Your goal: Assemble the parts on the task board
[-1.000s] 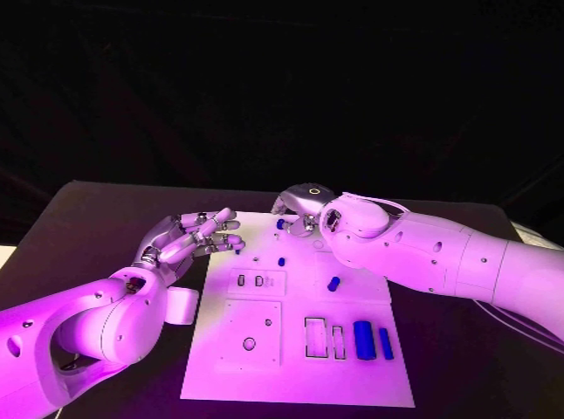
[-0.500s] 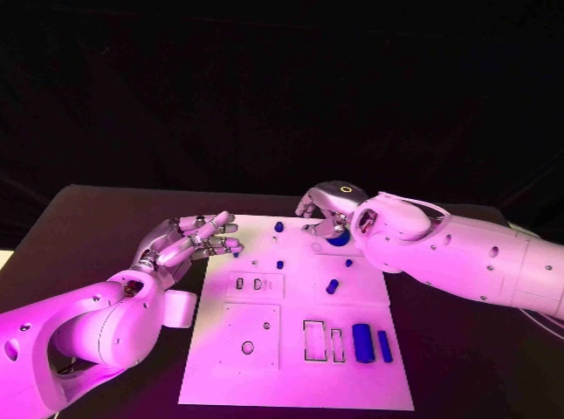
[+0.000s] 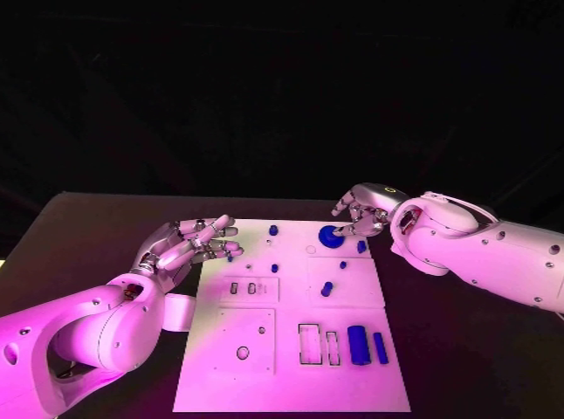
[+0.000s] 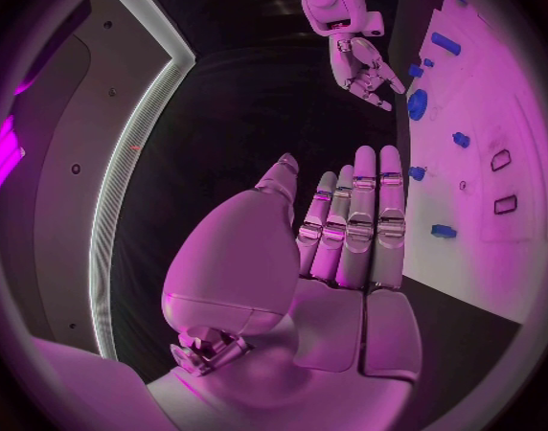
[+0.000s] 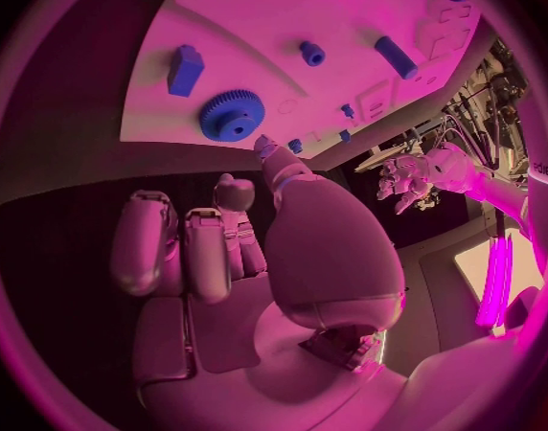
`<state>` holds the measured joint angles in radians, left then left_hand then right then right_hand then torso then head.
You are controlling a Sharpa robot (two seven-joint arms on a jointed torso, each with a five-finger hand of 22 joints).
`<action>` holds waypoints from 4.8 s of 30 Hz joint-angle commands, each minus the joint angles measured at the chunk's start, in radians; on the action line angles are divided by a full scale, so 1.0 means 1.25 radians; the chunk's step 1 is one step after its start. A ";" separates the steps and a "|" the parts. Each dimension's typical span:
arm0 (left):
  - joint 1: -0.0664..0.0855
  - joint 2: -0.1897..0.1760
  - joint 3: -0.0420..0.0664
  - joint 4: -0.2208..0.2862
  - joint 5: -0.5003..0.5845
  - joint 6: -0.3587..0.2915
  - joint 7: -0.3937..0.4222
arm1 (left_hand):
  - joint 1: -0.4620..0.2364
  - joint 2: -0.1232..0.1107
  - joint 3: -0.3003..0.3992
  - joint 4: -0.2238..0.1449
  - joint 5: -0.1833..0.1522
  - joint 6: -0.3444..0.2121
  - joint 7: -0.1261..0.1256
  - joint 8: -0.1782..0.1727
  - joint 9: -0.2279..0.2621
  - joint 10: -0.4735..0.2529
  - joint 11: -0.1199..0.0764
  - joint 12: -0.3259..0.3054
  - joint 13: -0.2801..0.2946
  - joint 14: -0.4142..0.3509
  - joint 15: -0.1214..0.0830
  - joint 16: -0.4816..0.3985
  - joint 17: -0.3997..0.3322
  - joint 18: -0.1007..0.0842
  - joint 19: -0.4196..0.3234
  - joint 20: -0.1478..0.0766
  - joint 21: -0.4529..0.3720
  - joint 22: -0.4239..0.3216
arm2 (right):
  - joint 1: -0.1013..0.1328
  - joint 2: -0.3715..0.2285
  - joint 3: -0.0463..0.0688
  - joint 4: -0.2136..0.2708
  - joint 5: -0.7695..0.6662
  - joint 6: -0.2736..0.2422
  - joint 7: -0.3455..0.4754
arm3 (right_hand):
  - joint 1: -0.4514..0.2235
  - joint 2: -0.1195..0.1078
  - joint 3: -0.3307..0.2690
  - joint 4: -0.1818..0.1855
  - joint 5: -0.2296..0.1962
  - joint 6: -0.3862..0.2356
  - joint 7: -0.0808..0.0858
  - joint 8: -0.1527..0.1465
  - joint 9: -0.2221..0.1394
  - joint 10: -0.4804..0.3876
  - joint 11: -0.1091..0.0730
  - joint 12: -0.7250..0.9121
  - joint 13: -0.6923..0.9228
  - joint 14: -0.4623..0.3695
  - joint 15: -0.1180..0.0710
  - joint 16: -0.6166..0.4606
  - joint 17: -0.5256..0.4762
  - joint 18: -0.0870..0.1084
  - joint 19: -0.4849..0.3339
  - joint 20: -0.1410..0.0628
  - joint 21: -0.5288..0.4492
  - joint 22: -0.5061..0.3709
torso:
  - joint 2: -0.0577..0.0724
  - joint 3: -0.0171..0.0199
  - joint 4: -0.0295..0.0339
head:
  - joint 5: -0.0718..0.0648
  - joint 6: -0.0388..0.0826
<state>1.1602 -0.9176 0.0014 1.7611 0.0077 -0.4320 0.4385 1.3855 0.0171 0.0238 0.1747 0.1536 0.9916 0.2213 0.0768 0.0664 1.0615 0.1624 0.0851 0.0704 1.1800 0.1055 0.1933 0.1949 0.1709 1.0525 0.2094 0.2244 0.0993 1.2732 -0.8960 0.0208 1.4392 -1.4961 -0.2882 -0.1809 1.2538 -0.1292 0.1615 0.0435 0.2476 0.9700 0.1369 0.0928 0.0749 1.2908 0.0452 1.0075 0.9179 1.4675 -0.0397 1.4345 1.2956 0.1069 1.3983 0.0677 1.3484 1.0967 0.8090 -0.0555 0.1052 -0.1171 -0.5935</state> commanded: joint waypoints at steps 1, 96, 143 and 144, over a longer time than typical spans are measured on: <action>0.001 0.003 0.000 0.001 0.000 0.019 0.003 | 0.004 0.004 0.002 -0.005 -0.004 0.002 0.002 -0.003 -0.001 0.001 0.002 -0.005 0.000 -0.005 0.001 -0.004 0.001 0.008 0.005 0.002 -0.004 -0.001 | -0.002 0.006 0.000 -0.014 0.022 0.050 -0.042 | 0.019 0.008 -0.026 0.019 0.002 -0.009 0.002 0.009 0.001 0.010 0.005 0.101 0.117 0.052 0.010 0.020 0.033 -0.016 0.004 0.004 0.010 0.015 | 0.001 0.0018 -0.0019 | 0.000 0.000; 0.000 0.010 0.000 -0.009 0.000 0.033 -0.012 | 0.012 0.008 0.005 -0.012 -0.004 0.003 0.002 -0.004 -0.001 0.002 0.001 -0.007 0.000 -0.006 0.001 -0.008 0.006 0.008 0.006 0.002 -0.007 -0.003 | -0.034 0.197 -0.003 0.022 -0.143 -0.056 -0.110 | 0.073 0.059 0.073 0.007 -0.045 0.077 -0.021 0.059 0.021 0.067 -0.016 0.208 0.271 0.062 -0.006 0.061 0.110 -0.028 0.023 -0.008 0.051 0.087 | 0.001 -0.0009 0.0028 | 0.010 -0.004; 0.000 0.004 0.000 -0.008 0.000 0.034 -0.020 | 0.013 0.008 0.006 -0.016 -0.004 -0.003 0.005 -0.007 -0.002 -0.003 0.004 -0.011 -0.001 -0.010 0.003 -0.013 0.010 0.007 0.005 0.004 -0.011 -0.005 | -0.056 0.206 -0.006 -0.011 -0.002 -0.043 -0.038 | -0.081 0.032 -0.046 0.163 0.082 -0.041 0.020 -0.007 0.000 -0.001 0.023 0.129 0.197 0.059 0.028 0.053 0.101 -0.029 0.022 0.024 0.056 0.096 | 0.002 0.0014 -0.0010 | 0.011 -0.003; 0.000 0.004 0.000 -0.008 0.000 0.034 -0.020 | 0.013 0.008 0.006 -0.016 -0.004 -0.003 0.005 -0.007 -0.002 -0.003 0.004 -0.011 -0.001 -0.010 0.003 -0.013 0.010 0.007 0.005 0.004 -0.011 -0.005 | -0.056 0.209 -0.006 -0.013 0.003 -0.038 -0.037 | -0.081 0.032 -0.046 0.163 0.082 -0.041 0.020 -0.007 0.000 -0.001 0.023 0.128 0.196 0.059 0.028 0.053 0.100 -0.029 0.022 0.024 0.056 0.096 | 0.002 0.0016 0.0001 | 0.010 -0.004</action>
<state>1.1596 -0.9129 0.0009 1.7489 0.0078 -0.4087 0.4118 1.3932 0.0248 0.0322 0.1610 0.1536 0.9916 0.2213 0.0728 0.0654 1.0615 0.1624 0.0772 0.0704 1.1765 0.1090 0.1817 0.2055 0.1708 1.0524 0.2094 0.2167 0.0942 1.2045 -0.6390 0.0133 1.4222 -1.5435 -0.3617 -0.2631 1.1530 -0.0947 0.1064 0.2430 0.3448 0.9113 0.1641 0.0809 0.0746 1.2806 0.0745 1.1616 1.1630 1.4646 -0.0089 1.4978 1.3077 0.0764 1.4178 0.0989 1.4141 1.2162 0.8108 -0.0531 0.1037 -0.1013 -0.5972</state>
